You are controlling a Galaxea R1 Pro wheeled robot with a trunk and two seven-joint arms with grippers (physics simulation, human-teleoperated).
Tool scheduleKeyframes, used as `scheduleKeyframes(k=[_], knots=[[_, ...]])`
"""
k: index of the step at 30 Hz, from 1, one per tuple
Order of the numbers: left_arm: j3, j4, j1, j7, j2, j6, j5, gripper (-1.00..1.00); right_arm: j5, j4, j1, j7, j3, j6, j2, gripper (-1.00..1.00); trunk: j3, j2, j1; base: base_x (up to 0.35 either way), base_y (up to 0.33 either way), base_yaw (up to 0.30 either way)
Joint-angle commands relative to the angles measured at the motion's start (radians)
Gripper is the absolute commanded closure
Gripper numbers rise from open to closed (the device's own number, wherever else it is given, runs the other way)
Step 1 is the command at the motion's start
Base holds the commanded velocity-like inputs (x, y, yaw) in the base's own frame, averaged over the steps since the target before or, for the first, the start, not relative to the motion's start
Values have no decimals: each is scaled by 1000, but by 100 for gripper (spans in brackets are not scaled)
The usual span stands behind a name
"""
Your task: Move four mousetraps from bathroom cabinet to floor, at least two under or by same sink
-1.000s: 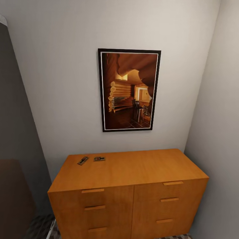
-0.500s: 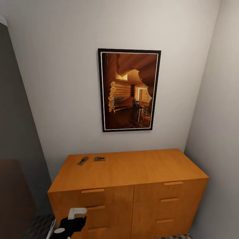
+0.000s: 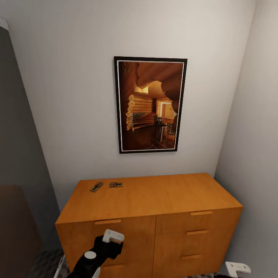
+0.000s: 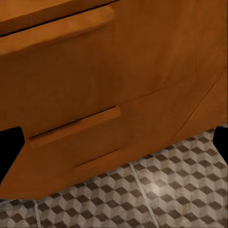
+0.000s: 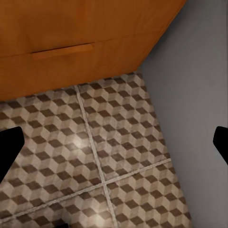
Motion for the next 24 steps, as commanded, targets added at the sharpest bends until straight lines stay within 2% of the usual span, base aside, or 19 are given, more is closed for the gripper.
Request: scheduleKeyframes(k=[1,4,8,12,15,16,18,21,22,24], knots=[[-20,-30,-1,10,1,19,11,-100,8,-8,-1,1,0,12,0,-100,-2,-2,0,0,0,0],[-59,-117,-1,10,-1,67,11,-100,4,-20,-1,1,-1,22,0,-100,-2,-2,0,0,0,0],[-88,-237,-3,12,-15,120,8,-100,2,-29,-1,0,-1,28,-1,-100,-2,-2,0,0,0,0],[-100,-320,-9,14,-54,144,2,-100,1,-46,-1,-3,-1,32,-1,-100,-2,-2,0,0,0,0],[-104,-347,-13,15,-90,156,-17,-100,1,-71,-1,-5,0,34,-1,-100,-2,-2,0,0,0,0],[-104,-347,-13,15,-90,156,-17,-100,1,-71,-1,-5,0,34,-1,-100,-2,-2,0,0,0,0],[-105,-358,-20,16,-113,159,-39,-100,1,-91,-1,-6,0,37,0,-100,-2,-2,0,0,0,0],[-106,-367,-60,19,-144,157,-80,-100,1,-118,-1,-8,0,44,0,-100,-2,-2,0,0,0,0],[-103,-370,-133,23,-170,161,-120,-100,1,-143,-1,-9,1,58,0,-100,-2,-2,0,0,0,0],[-99,-368,-190,23,-181,166,-137,-100,1,-159,0,-10,1,68,0,-100,-2,-2,0,0,0,0]])
